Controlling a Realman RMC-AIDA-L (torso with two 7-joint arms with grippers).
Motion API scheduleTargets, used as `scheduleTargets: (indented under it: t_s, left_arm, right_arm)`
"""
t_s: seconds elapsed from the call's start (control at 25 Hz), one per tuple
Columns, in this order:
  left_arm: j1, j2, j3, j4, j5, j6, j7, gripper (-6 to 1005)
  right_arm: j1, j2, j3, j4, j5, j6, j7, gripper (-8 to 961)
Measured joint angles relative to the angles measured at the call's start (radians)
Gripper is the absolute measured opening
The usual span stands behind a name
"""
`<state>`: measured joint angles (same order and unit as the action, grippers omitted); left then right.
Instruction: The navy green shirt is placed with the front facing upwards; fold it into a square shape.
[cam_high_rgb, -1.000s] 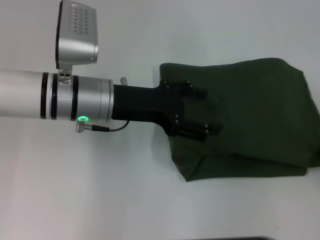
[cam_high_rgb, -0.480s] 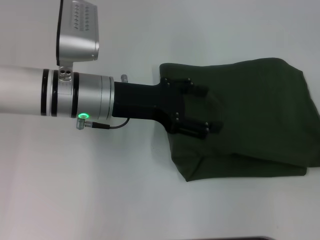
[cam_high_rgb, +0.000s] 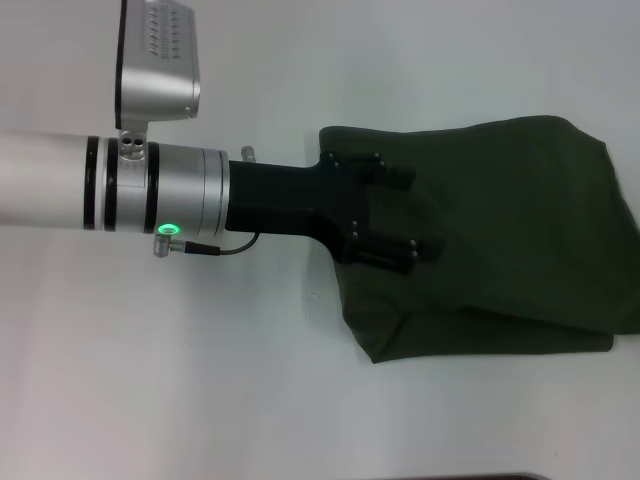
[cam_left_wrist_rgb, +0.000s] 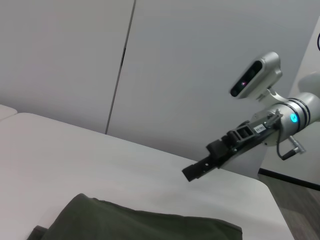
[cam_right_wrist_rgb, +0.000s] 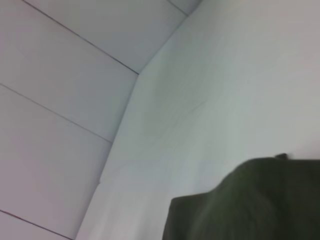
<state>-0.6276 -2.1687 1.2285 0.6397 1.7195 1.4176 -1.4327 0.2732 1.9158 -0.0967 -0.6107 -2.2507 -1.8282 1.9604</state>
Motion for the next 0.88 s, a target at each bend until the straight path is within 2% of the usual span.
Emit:
scheduleTargets:
  t_s: [0.16,0.4,0.56,0.88]
  left_arm:
    - [0.004,0.0,-0.002,0.0,0.0,0.002,0.0,956]
    - [0.007,0.0,-0.004,0.0,0.0,0.003,0.001,956]
    - [0.009,0.002,-0.005,0.0,0.0,0.004,0.003,956]
    - [0.01,0.003,-0.005,0.0,0.005,0.003,0.001,956]
  right_arm:
    - [0.035,0.009,-0.017,0.001,-0.006,0.038,0.013,849]
    - [0.059,0.01,-0.145,0.003,-0.008,0.095,0.082,640]
    - [0.06,0.012,-0.208,0.011,-0.013,0.144,0.108,449]
    - [0.073,0.015,-0.226,0.035,-0.057,0.191,0.106,176]
